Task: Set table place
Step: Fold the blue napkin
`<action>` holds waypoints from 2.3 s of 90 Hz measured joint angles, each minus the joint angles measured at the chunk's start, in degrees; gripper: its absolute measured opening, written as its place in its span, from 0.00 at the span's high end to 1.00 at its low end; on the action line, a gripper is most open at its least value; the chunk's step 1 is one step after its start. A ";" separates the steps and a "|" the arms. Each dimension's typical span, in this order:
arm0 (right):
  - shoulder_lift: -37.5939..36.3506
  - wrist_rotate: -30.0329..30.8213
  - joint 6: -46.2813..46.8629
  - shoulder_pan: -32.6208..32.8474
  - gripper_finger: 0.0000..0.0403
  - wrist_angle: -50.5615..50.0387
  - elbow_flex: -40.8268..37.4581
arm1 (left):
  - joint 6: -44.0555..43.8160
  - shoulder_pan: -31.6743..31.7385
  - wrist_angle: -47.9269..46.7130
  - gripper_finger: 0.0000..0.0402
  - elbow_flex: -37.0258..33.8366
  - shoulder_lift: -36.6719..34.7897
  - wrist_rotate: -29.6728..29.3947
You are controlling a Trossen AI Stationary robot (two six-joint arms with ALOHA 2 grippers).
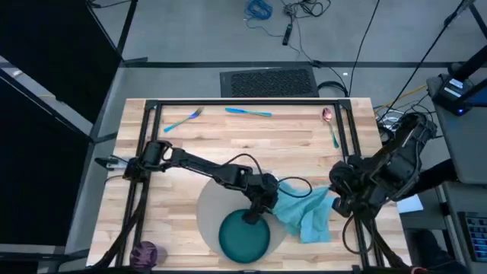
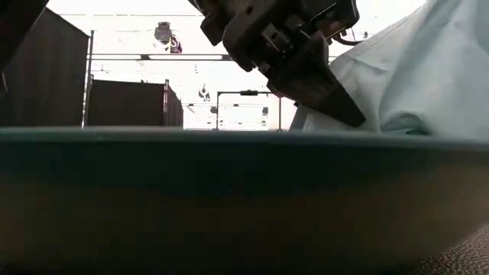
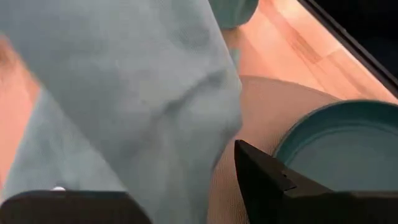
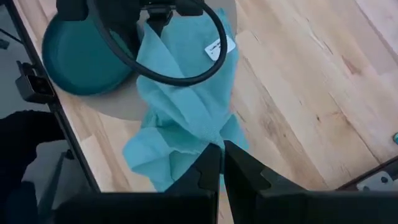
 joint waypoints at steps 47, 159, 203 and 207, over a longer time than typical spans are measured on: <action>0.00 -0.04 0.42 0.01 1.00 0.00 0.00 | 0.02 0.07 -4.25 0.79 0.00 0.00 -5.29; 0.35 -2.71 1.06 0.01 1.00 0.00 0.00 | -1.11 1.36 -14.40 0.79 -0.04 0.07 -12.59; 0.35 -2.69 1.02 0.01 1.00 0.00 0.00 | 0.10 1.36 -12.89 0.91 -0.07 0.11 -16.89; 0.35 -2.69 1.02 0.01 1.00 0.00 0.00 | 0.06 1.36 -12.88 0.96 -0.07 0.11 -17.07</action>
